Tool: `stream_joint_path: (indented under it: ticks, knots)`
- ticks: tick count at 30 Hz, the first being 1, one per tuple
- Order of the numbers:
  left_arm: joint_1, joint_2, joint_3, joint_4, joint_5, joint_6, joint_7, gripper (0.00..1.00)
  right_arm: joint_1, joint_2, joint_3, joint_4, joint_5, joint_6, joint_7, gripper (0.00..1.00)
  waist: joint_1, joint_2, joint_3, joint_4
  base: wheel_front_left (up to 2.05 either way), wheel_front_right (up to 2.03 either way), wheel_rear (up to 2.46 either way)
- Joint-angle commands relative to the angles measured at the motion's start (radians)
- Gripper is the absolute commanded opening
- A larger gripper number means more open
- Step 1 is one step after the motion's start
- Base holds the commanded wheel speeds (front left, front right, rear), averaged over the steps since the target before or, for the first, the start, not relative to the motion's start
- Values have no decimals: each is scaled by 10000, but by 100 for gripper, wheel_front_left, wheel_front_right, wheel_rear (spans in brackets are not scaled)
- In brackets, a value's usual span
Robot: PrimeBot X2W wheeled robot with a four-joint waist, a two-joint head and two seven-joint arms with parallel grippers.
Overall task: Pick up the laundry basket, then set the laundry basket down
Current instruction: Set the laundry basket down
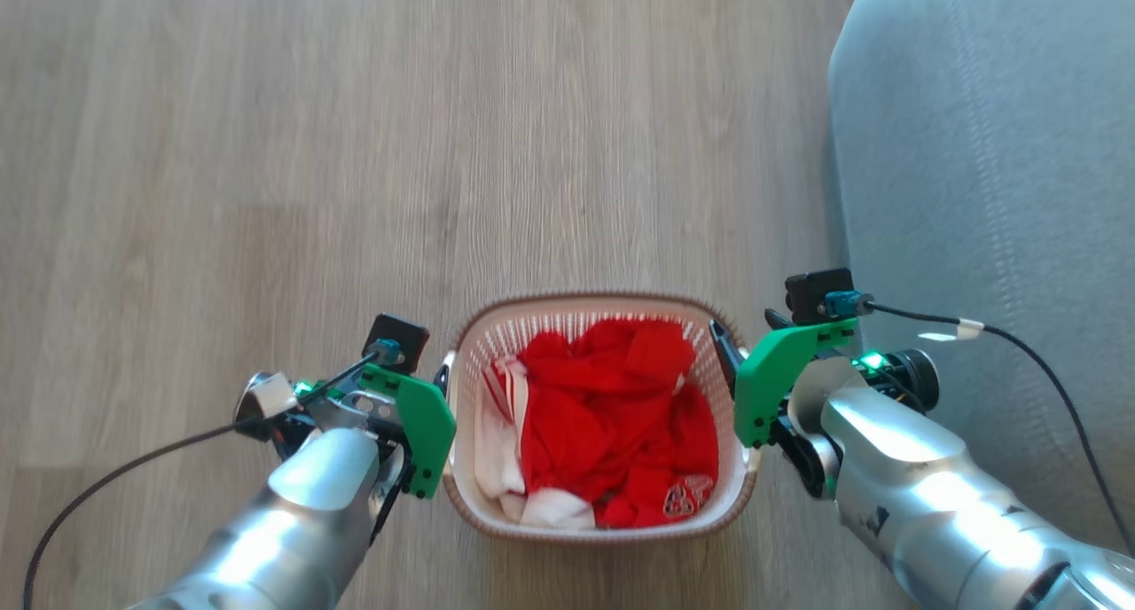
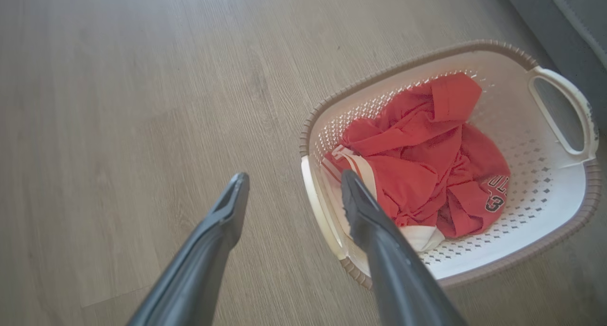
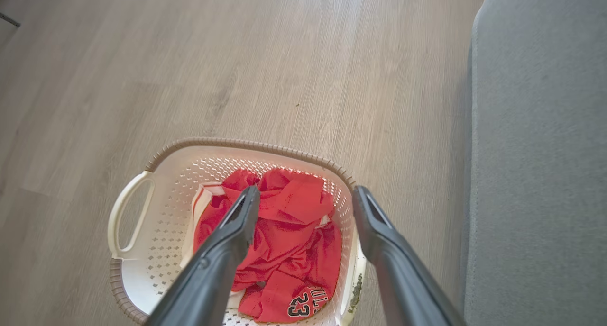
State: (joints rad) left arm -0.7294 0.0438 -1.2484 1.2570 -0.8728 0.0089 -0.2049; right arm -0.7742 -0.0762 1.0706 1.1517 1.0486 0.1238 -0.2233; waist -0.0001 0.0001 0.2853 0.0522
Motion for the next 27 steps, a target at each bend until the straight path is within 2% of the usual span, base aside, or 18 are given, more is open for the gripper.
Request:
stream_joint_path:
  ticks: [1,3,6,11,14,15,18,20,27]
  knots:
    - [-113,211,296,-33,-115,117,-300,100,281,-54,-76,-295,61,69,-239,100,1,-1,-809,-53,0,0,0]
    - [-75,287,615,-227,-241,278,-507,100,350,-182,-302,-621,3,69,-355,100,1,-1,-1144,-58,0,0,0]
    - [-174,715,1527,-1591,15,874,-560,100,317,-608,-1616,-1497,-544,69,-377,100,1,-1,-1542,-48,0,0,0]
    - [931,1817,3879,-5565,2191,2152,-565,100,1383,-977,-4799,-3676,-2621,69,-382,100,1,-1,-2023,65,0,0,0]
    - [2084,2073,5267,-7630,3561,2521,-566,100,2423,-721,-6611,-5307,-4121,69,-382,100,1,-1,-2264,135,0,0,0]
    - [2764,2062,6084,-8672,4270,2542,-567,100,3088,-461,-7487,-6350,-4995,69,-383,100,1,-1,-2381,172,0,0,0]
    - [3566,1884,7000,-9713,5106,2321,-567,100,3892,-142,-8276,-7689,-5925,69,-383,100,1,-1,-2469,213,0,0,0]
    - [3792,1771,7286,-9979,5303,2238,-567,100,4104,-64,-8449,-8074,-6124,69,-383,100,1,-1,-2480,223,0,0,0]
    - [5048,811,8956,-11333,6337,1453,-568,100,5274,194,-9195,-10176,-6900,69,-384,100,1,-1,-2448,255,0,0,0]
